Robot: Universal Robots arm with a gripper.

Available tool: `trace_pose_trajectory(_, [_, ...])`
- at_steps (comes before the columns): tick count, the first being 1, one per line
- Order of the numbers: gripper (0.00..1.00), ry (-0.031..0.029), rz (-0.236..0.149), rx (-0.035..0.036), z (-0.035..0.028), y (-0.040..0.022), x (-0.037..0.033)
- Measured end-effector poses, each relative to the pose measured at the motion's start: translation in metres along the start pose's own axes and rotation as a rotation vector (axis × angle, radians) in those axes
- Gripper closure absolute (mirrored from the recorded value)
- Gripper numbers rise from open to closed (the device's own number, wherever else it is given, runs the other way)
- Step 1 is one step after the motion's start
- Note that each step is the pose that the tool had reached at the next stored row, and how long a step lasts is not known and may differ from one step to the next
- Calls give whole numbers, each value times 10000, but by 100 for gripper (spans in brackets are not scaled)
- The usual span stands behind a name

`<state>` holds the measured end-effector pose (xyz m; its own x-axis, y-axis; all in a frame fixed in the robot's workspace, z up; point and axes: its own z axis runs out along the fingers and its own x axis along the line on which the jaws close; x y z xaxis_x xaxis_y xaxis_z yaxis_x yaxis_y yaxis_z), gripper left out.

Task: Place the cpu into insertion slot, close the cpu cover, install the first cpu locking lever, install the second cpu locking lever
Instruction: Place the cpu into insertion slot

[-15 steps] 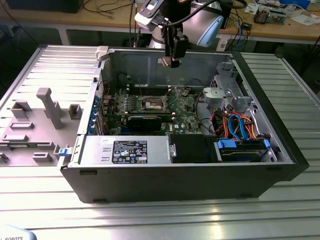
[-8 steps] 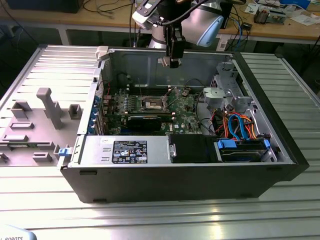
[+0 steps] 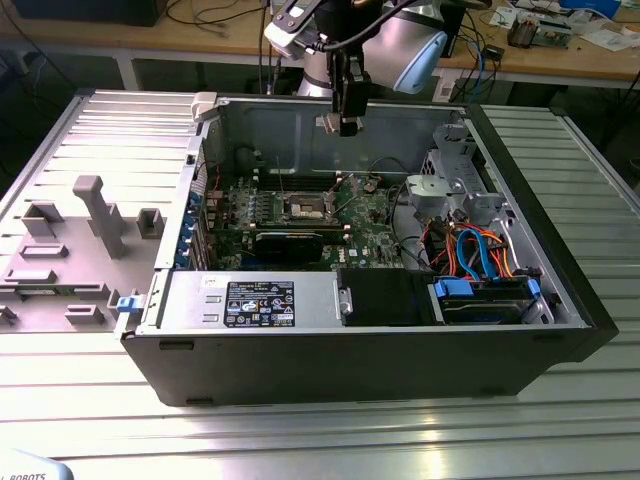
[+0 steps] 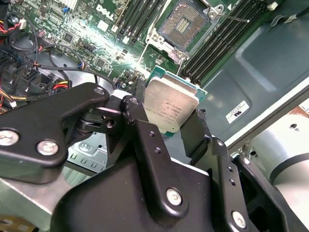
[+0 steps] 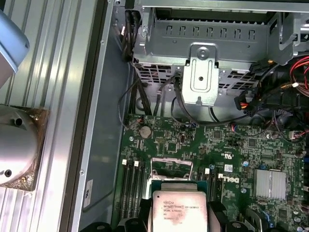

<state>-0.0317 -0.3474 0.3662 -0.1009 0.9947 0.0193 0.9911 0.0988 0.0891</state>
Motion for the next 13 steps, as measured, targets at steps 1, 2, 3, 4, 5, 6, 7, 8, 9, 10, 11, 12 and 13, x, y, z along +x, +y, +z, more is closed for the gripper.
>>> trace_pose_trajectory(1, [46, -1, 6, 0, 0, 0, 0])
trace_pose_trajectory(2, [46, -1, 11, 0, 0, 0, 0])
trace_pose_trajectory(3, [46, -1, 15, 0, 0, 0, 0])
trace_pose_trajectory(4, [46, -2, 19, 0, 0, 0, 0])
trace_pose_trajectory(5, [46, -2, 23, 0, 0, 0, 0])
trace_pose_trajectory(6, [46, -3, 31, -1, 0, 0, 0])
trace_pose_trajectory(7, [46, -3, 38, -1, 0, 0, 0])
trace_pose_trajectory(8, [46, -5, 45, -1, 0, 0, 0])
trace_pose_trajectory(9, [46, -5, 48, -1, 0, 0, 0])
trace_pose_trajectory(10, [46, -5, 52, -1, 0, 0, 0])
trace_pose_trajectory(11, [46, -5, 57, -1, 0, 0, 0])
trace_pose_trajectory(12, [46, -5, 60, -1, 0, 0, 0])
trace_pose_trajectory(13, [46, -5, 64, -1, 0, 0, 0])
